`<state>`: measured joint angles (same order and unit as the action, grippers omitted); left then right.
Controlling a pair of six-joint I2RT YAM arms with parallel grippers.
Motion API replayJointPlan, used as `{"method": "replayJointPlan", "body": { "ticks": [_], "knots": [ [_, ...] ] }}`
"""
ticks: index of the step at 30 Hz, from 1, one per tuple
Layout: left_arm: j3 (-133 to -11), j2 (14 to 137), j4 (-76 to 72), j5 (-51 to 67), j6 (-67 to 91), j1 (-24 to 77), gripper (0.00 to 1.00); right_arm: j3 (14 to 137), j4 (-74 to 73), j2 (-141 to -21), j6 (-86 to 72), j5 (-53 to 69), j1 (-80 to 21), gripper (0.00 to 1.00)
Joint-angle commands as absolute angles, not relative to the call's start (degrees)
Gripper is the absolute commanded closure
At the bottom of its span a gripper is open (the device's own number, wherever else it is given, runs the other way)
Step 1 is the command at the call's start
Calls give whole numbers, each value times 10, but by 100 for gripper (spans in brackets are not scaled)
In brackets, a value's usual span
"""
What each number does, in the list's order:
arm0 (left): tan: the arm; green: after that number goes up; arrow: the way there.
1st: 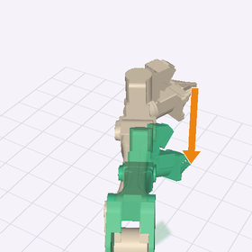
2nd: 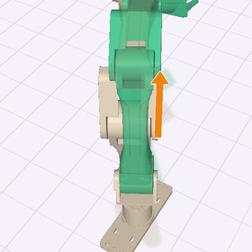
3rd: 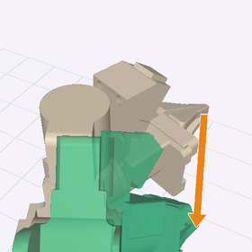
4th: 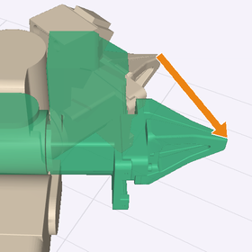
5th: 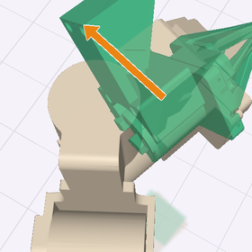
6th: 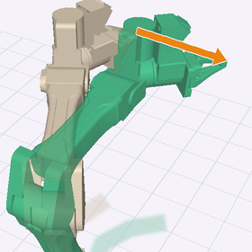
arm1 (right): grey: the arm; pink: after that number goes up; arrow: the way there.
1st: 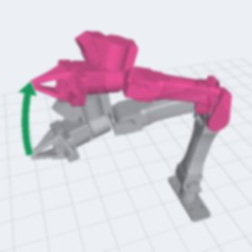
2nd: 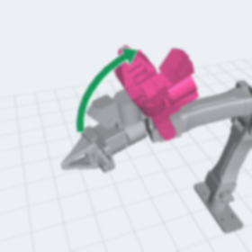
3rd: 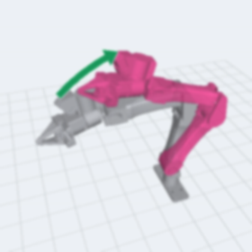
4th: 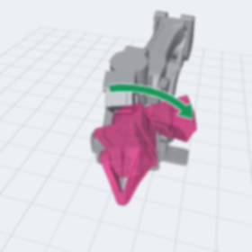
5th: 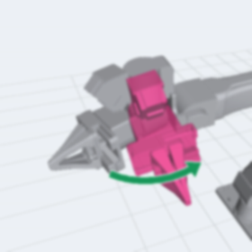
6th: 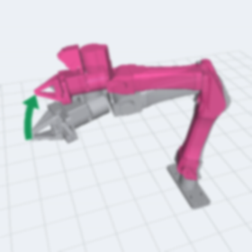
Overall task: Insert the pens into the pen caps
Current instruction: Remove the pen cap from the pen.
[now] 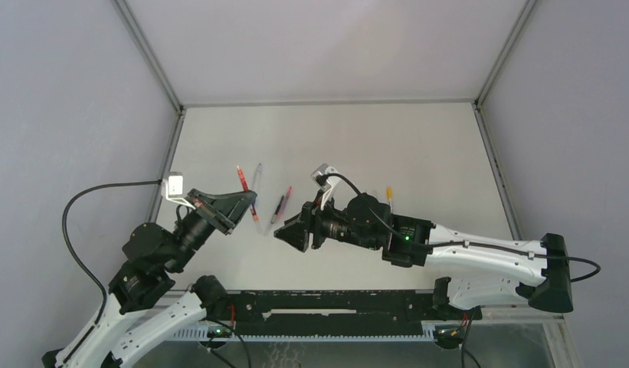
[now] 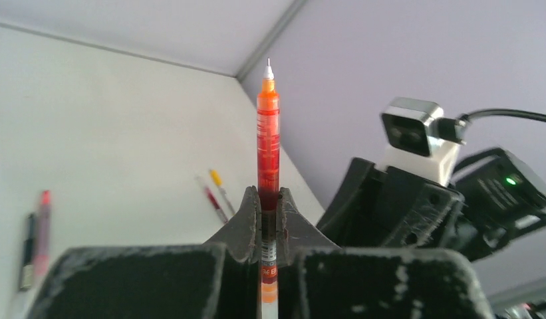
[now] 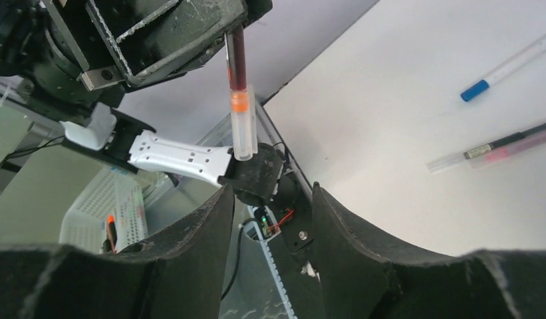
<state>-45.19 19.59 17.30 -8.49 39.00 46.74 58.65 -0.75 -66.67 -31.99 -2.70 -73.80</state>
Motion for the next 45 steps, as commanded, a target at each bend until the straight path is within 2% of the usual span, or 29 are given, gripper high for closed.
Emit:
{"method": "replayJointPlan", "body": {
  "ticks": [1,9,20,33,39,45],
  "knots": [
    [-504,228,261,-187,372,472,100,589,-6,-656,-321,-68,-738,45],
    [-534,263,330,-298,388,492,100,677,-42,-741,-295,-80,-737,45],
    [-544,273,359,-369,387,495,100,761,-49,-844,-298,-68,-727,48],
    [-537,272,359,-373,394,495,100,845,-59,-938,-279,-57,-725,51],
    [-534,262,360,-375,394,495,100,853,-60,-948,-278,-48,-725,61],
    [-533,261,363,-379,392,495,100,853,-69,-946,-279,-48,-727,57]
  ]
}}
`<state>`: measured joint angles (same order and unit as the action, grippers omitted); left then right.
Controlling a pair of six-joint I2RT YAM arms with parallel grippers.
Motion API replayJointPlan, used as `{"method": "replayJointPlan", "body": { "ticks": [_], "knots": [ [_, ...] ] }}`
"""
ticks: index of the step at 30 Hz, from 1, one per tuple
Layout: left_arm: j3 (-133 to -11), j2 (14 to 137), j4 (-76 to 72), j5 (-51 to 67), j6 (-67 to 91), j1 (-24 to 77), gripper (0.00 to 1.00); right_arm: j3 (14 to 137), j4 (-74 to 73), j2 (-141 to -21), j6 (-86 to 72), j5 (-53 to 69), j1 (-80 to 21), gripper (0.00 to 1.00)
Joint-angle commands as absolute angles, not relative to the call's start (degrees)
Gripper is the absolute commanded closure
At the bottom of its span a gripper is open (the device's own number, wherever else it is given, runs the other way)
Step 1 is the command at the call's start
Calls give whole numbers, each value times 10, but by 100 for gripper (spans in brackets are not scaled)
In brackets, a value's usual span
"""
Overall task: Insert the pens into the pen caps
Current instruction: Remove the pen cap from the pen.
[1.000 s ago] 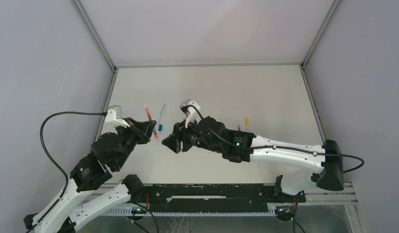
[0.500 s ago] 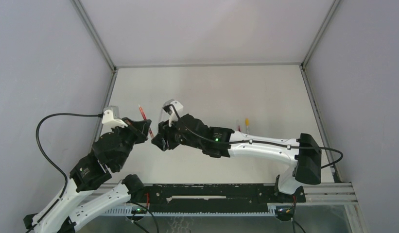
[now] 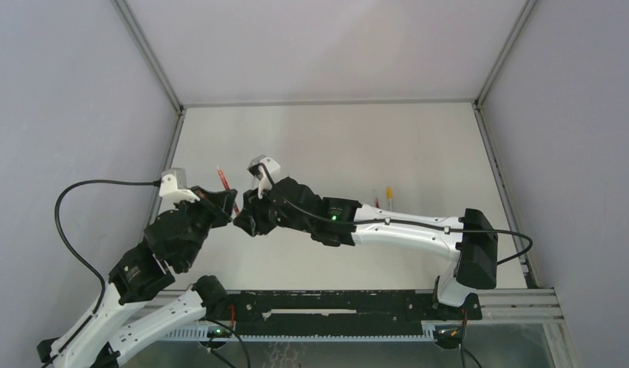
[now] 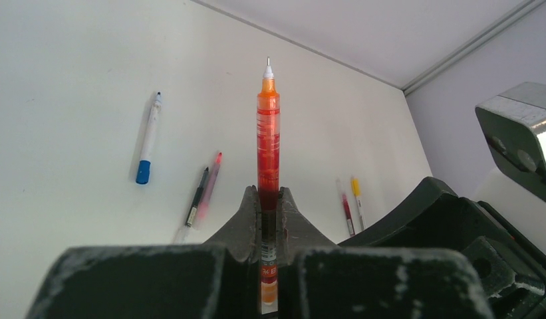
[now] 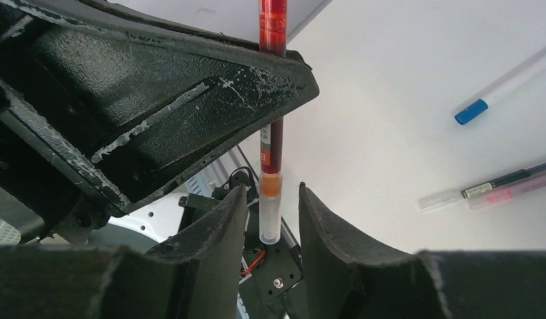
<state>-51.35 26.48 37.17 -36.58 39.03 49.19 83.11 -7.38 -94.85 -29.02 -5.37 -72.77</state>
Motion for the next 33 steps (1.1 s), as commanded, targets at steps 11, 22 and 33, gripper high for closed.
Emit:
{"method": "replayJointPlan", "body": {
  "ticks": [11,22,33],
  "knots": [
    [-532,257,366,-381,392,495,100,852,-76,-949,-277,-44,-728,61],
    [-527,249,366,-376,395,495,100,867,-99,-962,-277,-50,-726,100],
    [-537,249,362,-375,384,494,100,789,-132,-942,-283,-64,-786,100]
  ]
}}
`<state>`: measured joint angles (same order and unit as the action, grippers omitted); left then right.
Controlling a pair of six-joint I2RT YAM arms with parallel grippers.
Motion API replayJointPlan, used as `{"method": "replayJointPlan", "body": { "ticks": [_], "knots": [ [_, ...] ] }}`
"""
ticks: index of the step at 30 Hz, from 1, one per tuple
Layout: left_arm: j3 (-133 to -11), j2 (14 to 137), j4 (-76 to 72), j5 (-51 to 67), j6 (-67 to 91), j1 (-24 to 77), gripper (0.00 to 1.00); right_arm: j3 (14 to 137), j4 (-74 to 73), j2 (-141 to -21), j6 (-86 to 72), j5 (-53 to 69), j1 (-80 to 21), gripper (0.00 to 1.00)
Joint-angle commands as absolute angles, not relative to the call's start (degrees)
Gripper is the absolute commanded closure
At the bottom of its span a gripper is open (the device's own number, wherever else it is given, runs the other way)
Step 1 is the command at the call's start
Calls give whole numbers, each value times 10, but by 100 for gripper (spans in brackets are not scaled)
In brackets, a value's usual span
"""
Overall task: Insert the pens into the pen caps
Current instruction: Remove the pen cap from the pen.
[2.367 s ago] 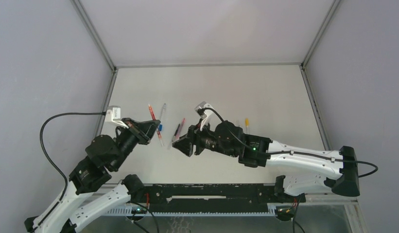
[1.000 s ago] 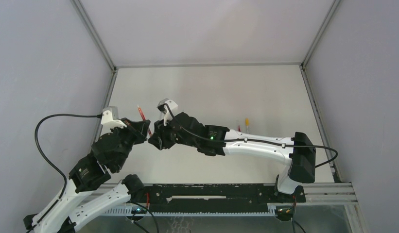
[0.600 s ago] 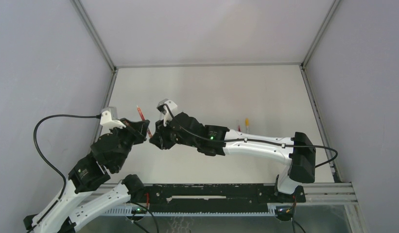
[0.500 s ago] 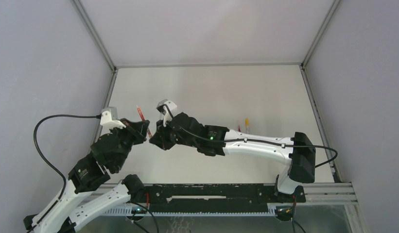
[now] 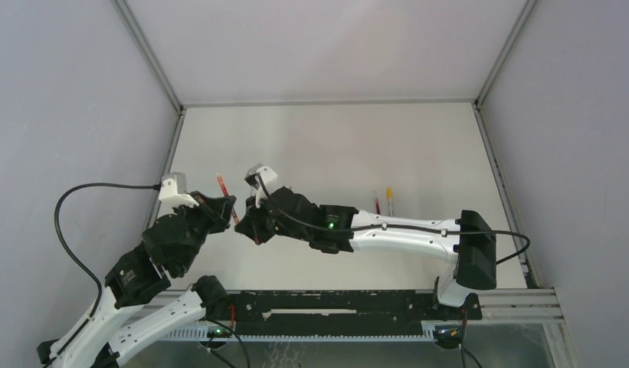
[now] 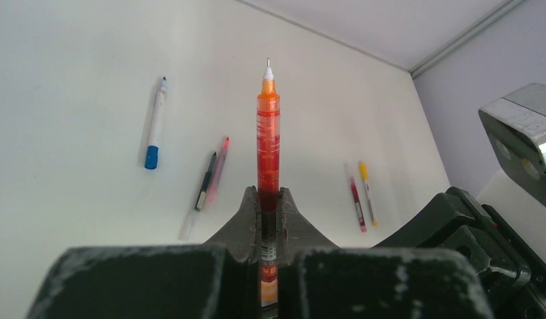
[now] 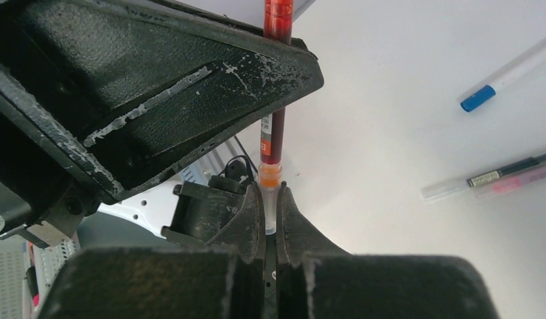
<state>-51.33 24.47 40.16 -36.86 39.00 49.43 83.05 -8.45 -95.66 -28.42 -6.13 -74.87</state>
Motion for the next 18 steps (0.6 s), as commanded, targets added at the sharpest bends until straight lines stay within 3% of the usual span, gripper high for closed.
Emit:
{"method": "replayJointPlan", "body": {
  "ticks": [1,9,18],
  "knots": [
    [-542,251,364,-377,384,494,100,777,-135,-938,-291,-66,-793,100],
    [-558,252,356,-391,377,494,100,692,-120,-917,-350,-87,-866,100],
    [-558,243,355,-410,395,494,100,676,-105,-934,-382,-96,-906,100]
  ]
}}
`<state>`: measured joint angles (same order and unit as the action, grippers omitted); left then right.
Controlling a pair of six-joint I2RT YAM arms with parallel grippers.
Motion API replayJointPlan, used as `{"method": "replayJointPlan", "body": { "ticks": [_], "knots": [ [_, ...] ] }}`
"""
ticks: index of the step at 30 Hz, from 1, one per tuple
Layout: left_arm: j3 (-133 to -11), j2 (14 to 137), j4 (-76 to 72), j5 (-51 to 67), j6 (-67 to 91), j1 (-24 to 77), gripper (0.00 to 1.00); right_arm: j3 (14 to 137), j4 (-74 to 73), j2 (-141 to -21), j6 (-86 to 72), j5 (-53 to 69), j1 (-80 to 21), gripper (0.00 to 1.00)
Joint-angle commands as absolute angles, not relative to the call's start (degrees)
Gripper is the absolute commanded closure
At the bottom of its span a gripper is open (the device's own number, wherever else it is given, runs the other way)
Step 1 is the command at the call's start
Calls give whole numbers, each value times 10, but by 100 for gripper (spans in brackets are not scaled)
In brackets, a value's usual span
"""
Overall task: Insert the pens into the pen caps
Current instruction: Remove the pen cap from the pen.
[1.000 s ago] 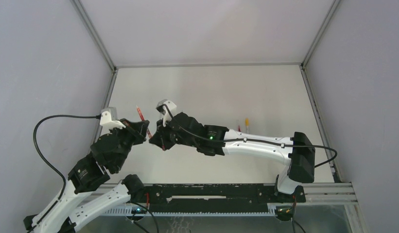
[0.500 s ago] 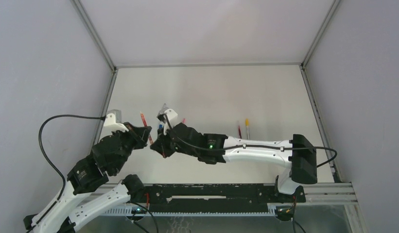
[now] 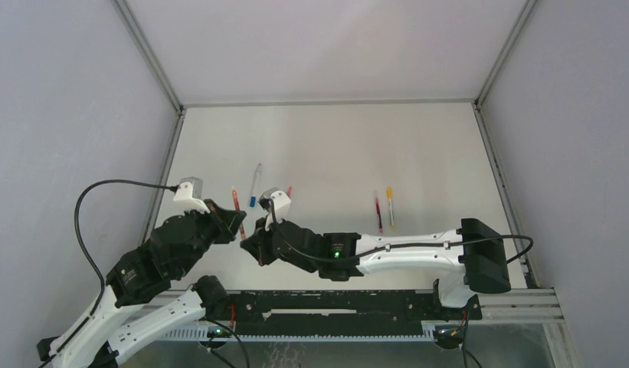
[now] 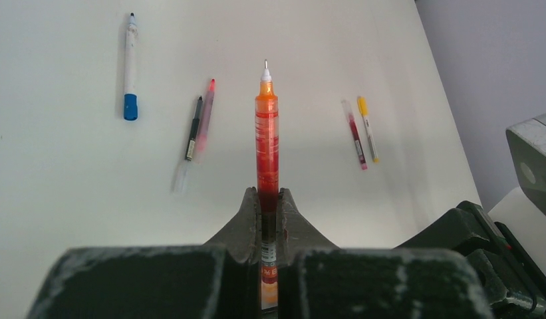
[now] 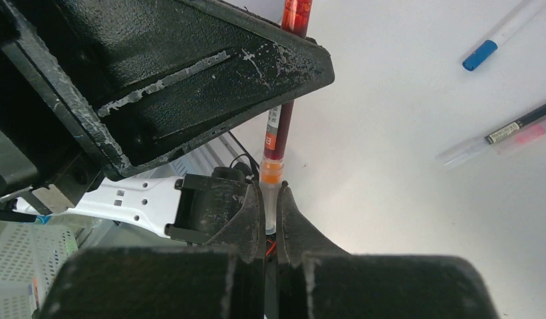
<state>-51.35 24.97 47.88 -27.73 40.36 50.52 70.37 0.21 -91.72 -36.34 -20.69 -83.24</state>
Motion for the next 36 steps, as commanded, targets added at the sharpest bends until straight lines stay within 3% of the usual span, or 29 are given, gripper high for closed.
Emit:
{"method": "replayJointPlan", "body": {
  "ticks": [1,14,21,27,36],
  "knots": [
    [-560,242,355,-412,397,494,100,676,-105,-936,-384,-97,-909,100],
    [-587,250,320,-415,372,494,100,646,-134,-904,-363,-133,-926,100],
    [-539,210,258,-255,291,494,100,645,-188,-771,-279,-261,-899,100],
    [-539,214,287,-140,258,494,100,644,-164,-656,-96,-346,-862,100],
    [-537,269,324,45,221,494,100,526,-29,-447,288,-230,-798,100]
  ]
}}
